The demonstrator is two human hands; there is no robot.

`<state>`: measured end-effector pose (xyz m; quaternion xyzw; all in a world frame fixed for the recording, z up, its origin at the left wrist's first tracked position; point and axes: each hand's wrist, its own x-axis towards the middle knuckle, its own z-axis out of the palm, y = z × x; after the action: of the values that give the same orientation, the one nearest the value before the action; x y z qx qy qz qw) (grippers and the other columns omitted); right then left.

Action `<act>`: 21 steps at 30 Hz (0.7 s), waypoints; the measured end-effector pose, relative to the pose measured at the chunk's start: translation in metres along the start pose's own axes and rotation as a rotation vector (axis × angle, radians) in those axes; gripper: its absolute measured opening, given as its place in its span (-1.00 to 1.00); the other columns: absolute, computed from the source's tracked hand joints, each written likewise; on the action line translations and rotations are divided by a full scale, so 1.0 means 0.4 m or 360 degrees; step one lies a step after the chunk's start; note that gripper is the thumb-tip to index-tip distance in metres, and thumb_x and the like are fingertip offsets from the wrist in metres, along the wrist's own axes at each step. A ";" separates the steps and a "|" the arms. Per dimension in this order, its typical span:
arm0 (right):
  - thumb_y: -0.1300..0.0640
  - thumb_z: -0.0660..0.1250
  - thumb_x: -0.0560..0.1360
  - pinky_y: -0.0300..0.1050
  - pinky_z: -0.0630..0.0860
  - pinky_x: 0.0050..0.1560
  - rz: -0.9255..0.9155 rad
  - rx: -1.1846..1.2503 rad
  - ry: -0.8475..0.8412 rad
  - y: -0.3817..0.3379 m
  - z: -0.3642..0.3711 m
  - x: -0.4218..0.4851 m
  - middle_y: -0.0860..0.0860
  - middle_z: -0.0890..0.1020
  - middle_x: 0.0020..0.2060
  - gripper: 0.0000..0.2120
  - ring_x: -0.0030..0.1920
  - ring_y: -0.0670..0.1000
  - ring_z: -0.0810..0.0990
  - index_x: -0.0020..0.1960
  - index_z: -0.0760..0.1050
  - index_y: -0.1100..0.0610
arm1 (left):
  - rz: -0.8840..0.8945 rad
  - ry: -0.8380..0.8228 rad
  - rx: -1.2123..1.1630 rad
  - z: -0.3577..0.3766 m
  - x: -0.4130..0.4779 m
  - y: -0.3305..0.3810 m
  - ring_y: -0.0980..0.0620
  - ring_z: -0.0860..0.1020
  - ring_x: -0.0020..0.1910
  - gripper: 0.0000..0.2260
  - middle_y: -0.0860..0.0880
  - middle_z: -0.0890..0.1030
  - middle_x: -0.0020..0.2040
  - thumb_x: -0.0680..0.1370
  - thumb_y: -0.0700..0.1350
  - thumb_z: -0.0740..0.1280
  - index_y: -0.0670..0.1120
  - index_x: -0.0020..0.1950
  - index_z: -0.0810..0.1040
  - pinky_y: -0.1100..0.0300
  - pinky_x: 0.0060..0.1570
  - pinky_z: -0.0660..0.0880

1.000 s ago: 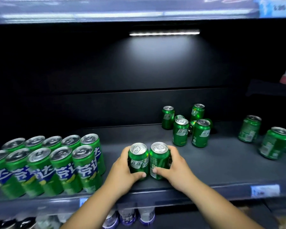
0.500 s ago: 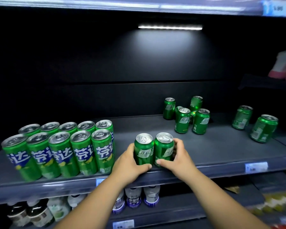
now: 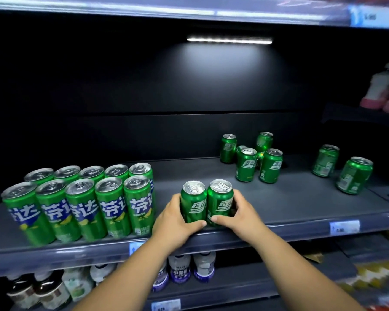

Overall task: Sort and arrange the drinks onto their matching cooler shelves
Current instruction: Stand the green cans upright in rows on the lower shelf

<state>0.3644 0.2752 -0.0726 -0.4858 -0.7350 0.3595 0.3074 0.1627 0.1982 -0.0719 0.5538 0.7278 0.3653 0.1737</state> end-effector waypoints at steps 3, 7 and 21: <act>-0.32 0.56 0.11 0.04 0.56 0.20 0.0005 -0.0027 -0.0014 -0.007 0.001 -0.003 -0.26 0.65 0.07 -0.28 0.12 -0.16 0.61 0.20 0.37 -0.28 | -0.0026 -0.0094 -0.0145 -0.008 0.005 -0.011 0.06 0.60 0.11 -0.30 0.20 0.59 0.14 0.17 0.19 0.47 0.27 0.23 0.22 0.01 0.13 0.54; -0.35 0.52 0.09 -0.01 0.55 0.18 -0.0004 -0.0072 -0.0023 -0.013 -0.001 -0.005 -0.28 0.63 0.07 -0.27 0.12 -0.15 0.60 0.20 0.34 -0.30 | 0.0049 0.0010 -0.0012 -0.004 -0.009 0.002 0.12 0.51 0.19 -0.13 0.20 0.49 0.23 0.12 0.31 0.52 0.21 0.33 0.23 0.05 0.17 0.51; -0.34 0.57 0.10 0.04 0.56 0.21 -0.0003 -0.0032 -0.0050 0.003 -0.001 0.006 -0.28 0.66 0.09 -0.25 0.14 -0.17 0.62 0.24 0.39 -0.30 | 0.0104 0.0030 0.0083 0.001 -0.011 -0.006 0.09 0.56 0.17 -0.23 0.20 0.56 0.20 0.15 0.31 0.52 0.23 0.26 0.27 0.07 0.11 0.53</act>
<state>0.3647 0.2778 -0.0732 -0.4824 -0.7438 0.3595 0.2912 0.1627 0.1939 -0.0744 0.5782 0.7202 0.3568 0.1402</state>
